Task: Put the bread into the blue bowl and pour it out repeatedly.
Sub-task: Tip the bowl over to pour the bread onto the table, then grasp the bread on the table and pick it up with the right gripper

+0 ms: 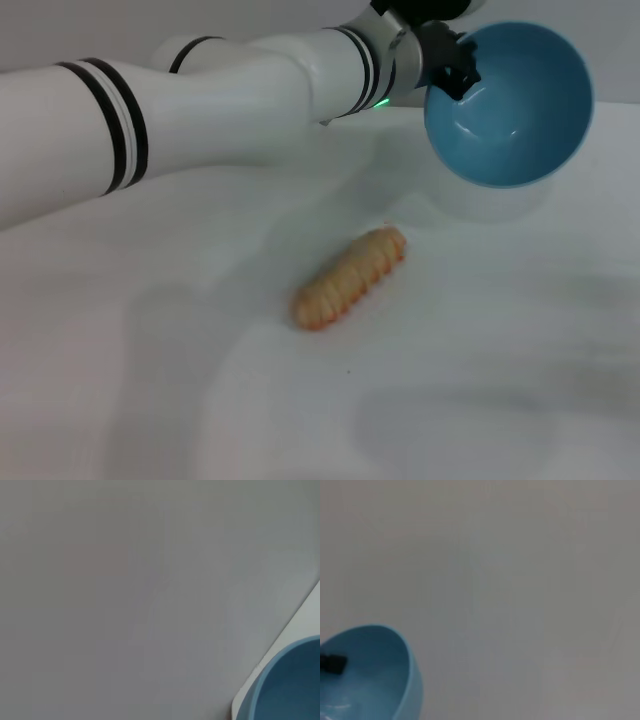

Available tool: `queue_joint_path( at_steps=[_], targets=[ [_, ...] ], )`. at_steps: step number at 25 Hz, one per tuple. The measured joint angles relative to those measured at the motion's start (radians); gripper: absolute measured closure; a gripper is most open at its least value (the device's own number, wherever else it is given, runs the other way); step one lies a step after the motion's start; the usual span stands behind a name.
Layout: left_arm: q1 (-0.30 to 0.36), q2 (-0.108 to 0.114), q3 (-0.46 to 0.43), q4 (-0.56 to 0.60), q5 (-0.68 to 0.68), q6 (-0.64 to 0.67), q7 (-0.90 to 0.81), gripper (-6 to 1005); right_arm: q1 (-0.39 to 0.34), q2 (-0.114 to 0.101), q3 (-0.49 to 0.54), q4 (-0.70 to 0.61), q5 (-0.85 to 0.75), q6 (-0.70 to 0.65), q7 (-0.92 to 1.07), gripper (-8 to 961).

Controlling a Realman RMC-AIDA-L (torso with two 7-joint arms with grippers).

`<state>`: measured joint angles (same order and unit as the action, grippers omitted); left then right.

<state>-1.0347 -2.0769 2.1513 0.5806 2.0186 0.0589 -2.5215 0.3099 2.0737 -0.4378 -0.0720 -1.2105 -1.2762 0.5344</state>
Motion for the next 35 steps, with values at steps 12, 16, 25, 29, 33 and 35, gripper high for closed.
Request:
queue_joint_path(
  at_steps=[12, 16, 25, 29, 33, 35],
  targets=[
    [0.016, 0.003, -0.118, 0.004, 0.0, -0.009, -0.011, 1001, 0.064, -0.009, -0.017, -0.145, -0.403, 0.091, 0.719, 313],
    [0.025, 0.004, -0.152, 0.002, 0.0, -0.007, -0.012, 1001, 0.145, -0.008, -0.063, -0.147, -0.528, 0.184, 0.918, 265],
    [0.069, 0.007, -0.173, 0.013, -0.001, -0.012, -0.048, 1000, 0.321, -0.003, -0.169, -0.103, -0.66, 0.303, 1.193, 193],
    [0.089, 0.005, -0.19, 0.018, -0.001, -0.013, -0.048, 1001, 0.371, -0.001, -0.235, -0.087, -0.665, 0.311, 1.284, 193],
    [0.097, 0.004, -0.191, 0.025, -0.002, -0.014, -0.048, 1001, 0.416, 0.002, -0.262, -0.042, -0.666, 0.337, 1.351, 194],
    [0.102, 0.004, -0.191, 0.028, -0.002, -0.014, -0.051, 1001, 0.427, 0.002, -0.271, -0.019, -0.667, 0.365, 1.369, 194]
  ],
)
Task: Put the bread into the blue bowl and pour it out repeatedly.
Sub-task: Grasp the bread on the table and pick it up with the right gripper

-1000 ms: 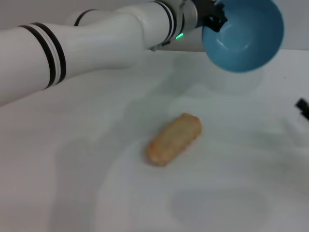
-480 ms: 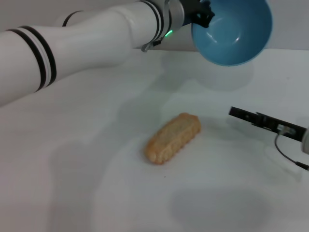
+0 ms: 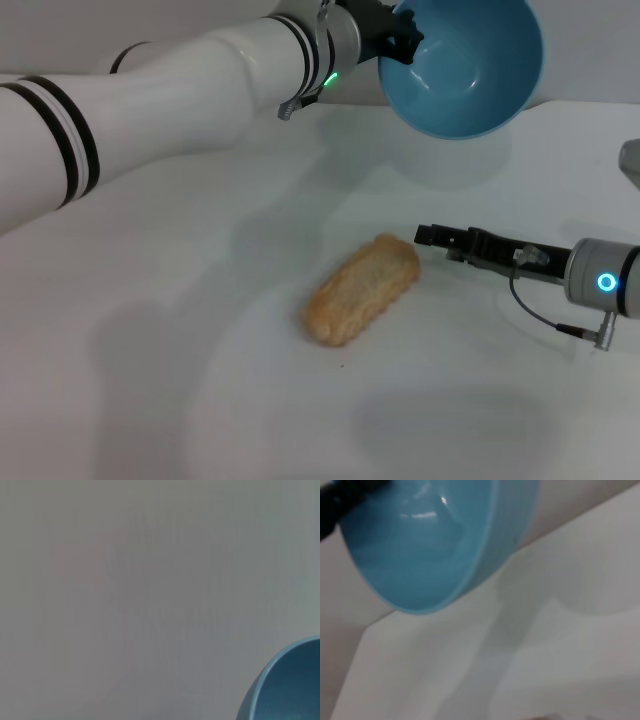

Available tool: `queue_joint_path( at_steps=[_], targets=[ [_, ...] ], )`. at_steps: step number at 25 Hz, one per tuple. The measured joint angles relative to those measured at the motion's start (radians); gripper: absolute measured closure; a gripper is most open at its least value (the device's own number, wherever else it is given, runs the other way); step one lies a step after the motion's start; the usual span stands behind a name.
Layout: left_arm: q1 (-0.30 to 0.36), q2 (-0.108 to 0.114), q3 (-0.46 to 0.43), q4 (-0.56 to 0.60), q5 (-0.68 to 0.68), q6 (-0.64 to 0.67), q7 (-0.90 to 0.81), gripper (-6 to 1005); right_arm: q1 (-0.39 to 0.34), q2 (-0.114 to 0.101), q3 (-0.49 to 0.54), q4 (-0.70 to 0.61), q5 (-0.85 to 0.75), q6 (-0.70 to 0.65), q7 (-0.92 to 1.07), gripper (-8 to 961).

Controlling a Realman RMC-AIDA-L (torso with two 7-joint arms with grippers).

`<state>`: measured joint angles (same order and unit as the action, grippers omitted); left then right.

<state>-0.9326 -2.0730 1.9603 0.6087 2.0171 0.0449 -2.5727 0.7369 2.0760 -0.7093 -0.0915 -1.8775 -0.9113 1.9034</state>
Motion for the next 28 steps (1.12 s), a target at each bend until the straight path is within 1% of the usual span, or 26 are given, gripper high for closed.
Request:
queue_joint_path(
  at_steps=[6, 11, 13, 18, 22, 24, 28],
  targets=[
    [0.005, -0.001, 0.0, 0.004, 0.0, 0.0, -0.01, 1000, 0.01, 0.002, -0.009, 0.024, -0.001, 0.022, 0.02, 194],
    [0.014, -0.002, 0.006, 0.013, 0.0, -0.01, -0.011, 1001, 0.018, 0.011, -0.003, 0.036, 0.004, 0.028, 0.012, 194],
    [0.016, -0.002, 0.007, 0.015, 0.0, -0.011, -0.011, 1001, 0.035, 0.012, 0.001, 0.071, 0.004, 0.062, 0.011, 194],
    [0.017, -0.002, 0.007, 0.016, 0.0, -0.013, -0.011, 1001, 0.043, 0.015, 0.006, 0.087, 0.006, 0.088, 0.003, 195],
    [0.017, -0.002, 0.008, 0.017, 0.0, -0.018, -0.011, 1001, 0.044, 0.016, 0.026, 0.088, 0.007, 0.085, -0.016, 195],
    [0.018, -0.003, 0.008, 0.017, 0.0, -0.022, -0.011, 1001, 0.057, 0.016, 0.055, 0.112, 0.008, 0.086, -0.057, 194],
    [0.025, -0.004, 0.009, 0.017, 0.0, -0.027, -0.011, 1000, 0.064, 0.016, 0.06, 0.127, 0.008, 0.087, -0.064, 193]
  ],
)
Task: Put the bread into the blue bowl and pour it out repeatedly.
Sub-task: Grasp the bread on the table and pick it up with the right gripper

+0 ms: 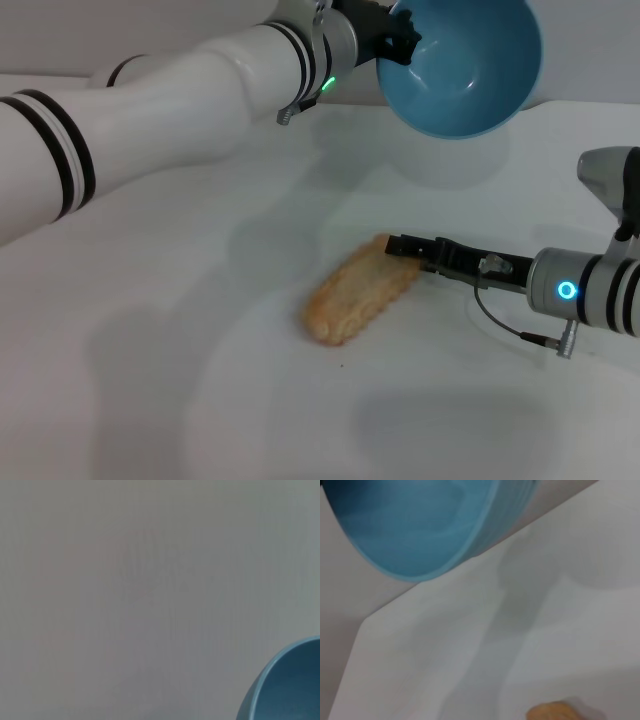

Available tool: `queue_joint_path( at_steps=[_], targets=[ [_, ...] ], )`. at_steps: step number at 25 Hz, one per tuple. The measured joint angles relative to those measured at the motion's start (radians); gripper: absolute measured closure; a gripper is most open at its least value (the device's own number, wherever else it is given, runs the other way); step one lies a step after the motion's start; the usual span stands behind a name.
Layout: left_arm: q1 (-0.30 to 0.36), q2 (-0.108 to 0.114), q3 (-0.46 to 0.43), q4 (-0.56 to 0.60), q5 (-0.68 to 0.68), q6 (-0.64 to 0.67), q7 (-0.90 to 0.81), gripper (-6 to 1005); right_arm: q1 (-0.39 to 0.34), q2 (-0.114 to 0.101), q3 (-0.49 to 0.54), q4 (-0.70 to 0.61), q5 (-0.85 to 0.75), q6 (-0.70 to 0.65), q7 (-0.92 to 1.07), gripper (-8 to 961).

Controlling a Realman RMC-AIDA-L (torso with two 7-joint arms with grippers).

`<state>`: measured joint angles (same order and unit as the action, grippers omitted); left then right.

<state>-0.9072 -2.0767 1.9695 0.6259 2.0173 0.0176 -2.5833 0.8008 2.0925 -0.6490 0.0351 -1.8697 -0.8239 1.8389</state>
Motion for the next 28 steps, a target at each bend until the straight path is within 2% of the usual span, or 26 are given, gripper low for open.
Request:
queue_joint_path(
  at_steps=[14, 19, 28],
  targets=[
    [0.004, 0.0, 0.0, 0.006, 0.0, -0.004, 0.0, 1001, 0.004, 0.0, -0.007, 0.019, -0.006, 0.014, -0.006, 204],
    [0.012, 0.0, 0.001, 0.006, 0.0, -0.005, 0.0, 1001, -0.008, 0.0, 0.013, 0.011, -0.001, 0.015, -0.067, 208],
    [0.017, 0.0, 0.001, 0.006, 0.0, -0.008, 0.0, 1001, -0.011, 0.0, 0.094, 0.021, 0.0, -0.044, -0.247, 555]
  ],
)
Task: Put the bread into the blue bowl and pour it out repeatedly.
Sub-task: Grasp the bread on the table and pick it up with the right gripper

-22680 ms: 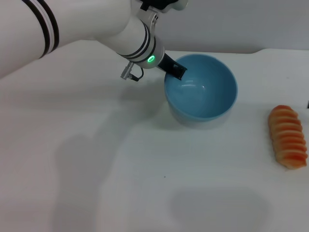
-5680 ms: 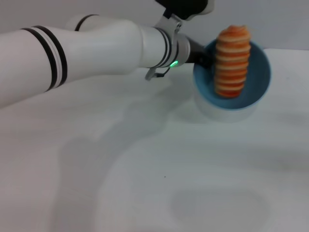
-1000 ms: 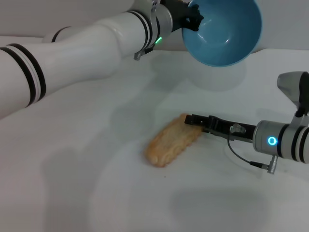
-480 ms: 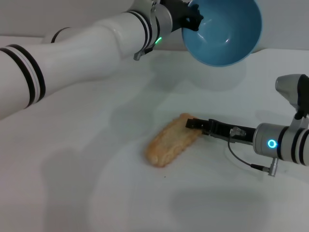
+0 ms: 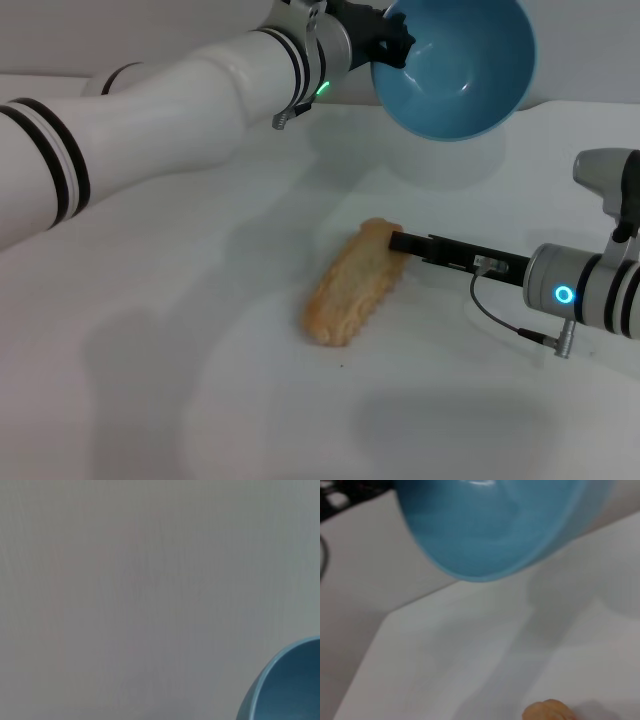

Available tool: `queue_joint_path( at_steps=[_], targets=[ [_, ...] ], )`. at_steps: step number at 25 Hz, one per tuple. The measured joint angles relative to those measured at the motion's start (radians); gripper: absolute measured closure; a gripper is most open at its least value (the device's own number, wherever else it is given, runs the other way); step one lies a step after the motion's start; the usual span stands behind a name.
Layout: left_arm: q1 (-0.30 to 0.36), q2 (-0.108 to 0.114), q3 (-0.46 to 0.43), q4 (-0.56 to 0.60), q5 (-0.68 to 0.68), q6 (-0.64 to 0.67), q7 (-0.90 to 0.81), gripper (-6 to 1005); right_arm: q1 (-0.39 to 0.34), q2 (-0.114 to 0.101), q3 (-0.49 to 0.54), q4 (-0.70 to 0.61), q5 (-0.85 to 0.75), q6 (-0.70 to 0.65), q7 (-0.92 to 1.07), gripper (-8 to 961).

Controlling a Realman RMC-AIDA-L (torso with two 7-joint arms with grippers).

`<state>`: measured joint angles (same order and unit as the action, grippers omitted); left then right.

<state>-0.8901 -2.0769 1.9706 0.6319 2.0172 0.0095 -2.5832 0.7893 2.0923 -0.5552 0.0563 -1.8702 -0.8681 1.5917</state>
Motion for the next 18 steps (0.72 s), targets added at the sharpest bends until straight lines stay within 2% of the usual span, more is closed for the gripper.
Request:
queue_joint_path(
  at_steps=[6, 14, 18],
  targets=[
    [0.002, 0.0, 0.0, 0.0, 0.0, -0.001, 0.0, 1000, -0.002, -0.003, 0.001, -0.002, -0.004, -0.026, -0.056, 720],
    [0.002, 0.0, 0.0, -0.002, 0.0, 0.001, -0.001, 1000, -0.006, -0.01, -0.014, -0.02, -0.017, -0.091, -0.151, 768],
    [0.002, 0.002, 0.0, -0.009, 0.0, 0.016, -0.001, 1000, -0.042, -0.018, -0.054, -0.128, -0.066, -0.238, -0.175, 795]
  ],
)
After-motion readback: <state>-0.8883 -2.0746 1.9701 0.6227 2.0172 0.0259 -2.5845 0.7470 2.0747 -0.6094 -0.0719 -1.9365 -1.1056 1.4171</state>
